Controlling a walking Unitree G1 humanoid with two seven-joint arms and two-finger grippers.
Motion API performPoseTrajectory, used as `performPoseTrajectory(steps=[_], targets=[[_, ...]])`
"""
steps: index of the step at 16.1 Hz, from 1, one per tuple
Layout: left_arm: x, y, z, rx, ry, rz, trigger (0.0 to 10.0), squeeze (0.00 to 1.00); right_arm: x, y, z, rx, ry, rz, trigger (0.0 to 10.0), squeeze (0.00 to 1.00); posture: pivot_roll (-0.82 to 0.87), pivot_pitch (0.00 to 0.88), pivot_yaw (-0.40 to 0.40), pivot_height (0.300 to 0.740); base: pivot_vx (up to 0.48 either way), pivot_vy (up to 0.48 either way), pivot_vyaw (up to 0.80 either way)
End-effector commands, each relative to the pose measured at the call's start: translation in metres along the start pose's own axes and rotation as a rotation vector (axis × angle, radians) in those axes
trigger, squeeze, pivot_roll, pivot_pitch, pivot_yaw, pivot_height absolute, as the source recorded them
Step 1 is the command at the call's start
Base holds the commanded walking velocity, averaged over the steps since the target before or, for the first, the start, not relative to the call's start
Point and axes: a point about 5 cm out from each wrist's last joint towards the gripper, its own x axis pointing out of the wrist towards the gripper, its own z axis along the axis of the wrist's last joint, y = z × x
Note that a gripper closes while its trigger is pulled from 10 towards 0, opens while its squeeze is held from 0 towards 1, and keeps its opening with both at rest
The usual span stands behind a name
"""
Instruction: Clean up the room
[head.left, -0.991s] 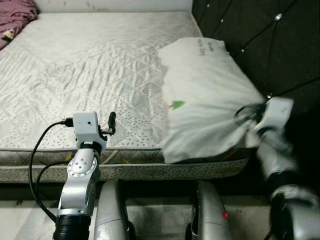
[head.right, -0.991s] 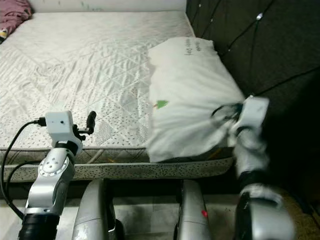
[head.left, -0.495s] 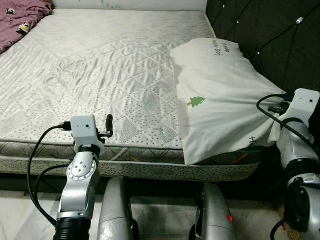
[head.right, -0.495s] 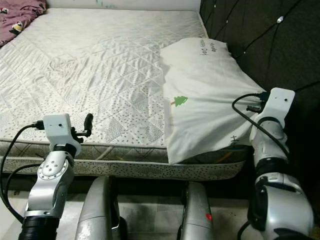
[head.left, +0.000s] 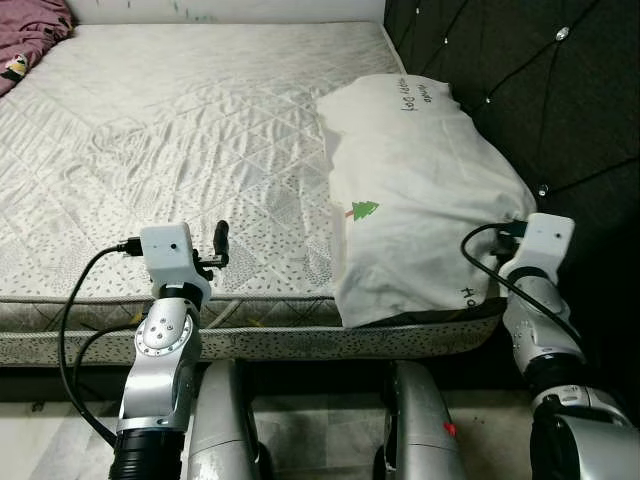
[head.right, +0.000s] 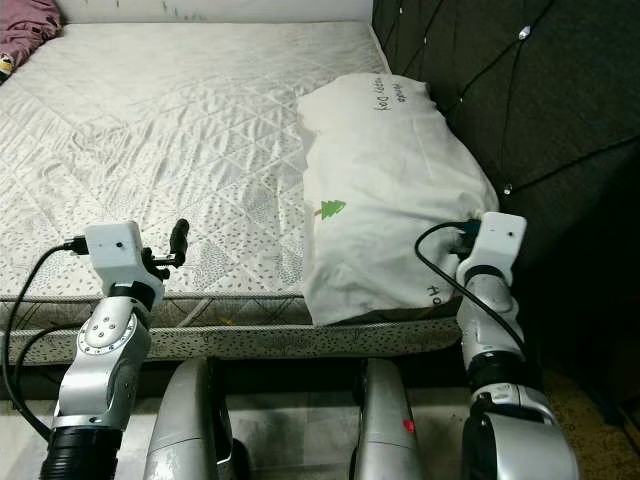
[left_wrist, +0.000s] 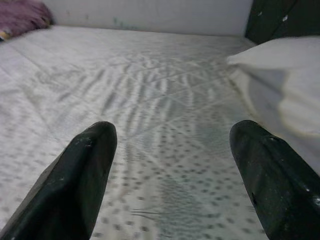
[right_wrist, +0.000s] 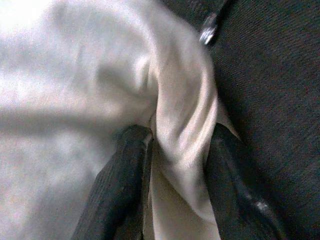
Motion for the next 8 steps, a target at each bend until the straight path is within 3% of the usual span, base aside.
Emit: performPoseTrajectory(steps=[1,2,4,6,8], targets=[[-0.002,-0.002,0.002,0.0,-0.013,-0.008,10.0,0.0,0.004,-0.002,0.025,0.002,-0.107,-0.019,10.0,1.0,-0.05,0.0,0.014,0.533,0.0,0.0,0.0],[-0.002,-0.002,0.001,-0.005,-0.012,-0.005,10.0,0.0,0.004,-0.002,0.029,0.006,-0.125,-0.017,10.0,1.0,-0.05,0.0,0.012,0.533,0.0,0.0,0.0],[0.0,-0.001,0.0,0.004,-0.015,0.024,10.0,0.0,-0.004,0.028,0.048,0.019,-0.222,0.141,10.0,1.0,-0.05,0.0,0.003,0.533,0.0,0.0,0.0],[0.004,0.002,-0.001,0.002,-0.009,0.045,10.0,0.0,-0.024,0.056,0.045,0.001,-0.281,0.275,10.0,1.0,-0.05,0.0,-0.007,0.533,0.0,0.0,0.0],[0.007,0.002,0.0,-0.001,-0.012,0.048,10.0,0.0,-0.036,0.069,0.038,0.035,-0.277,0.321,10.0,1.0,-0.05,0.0,0.0,0.533,0.0,0.0,0.0]])
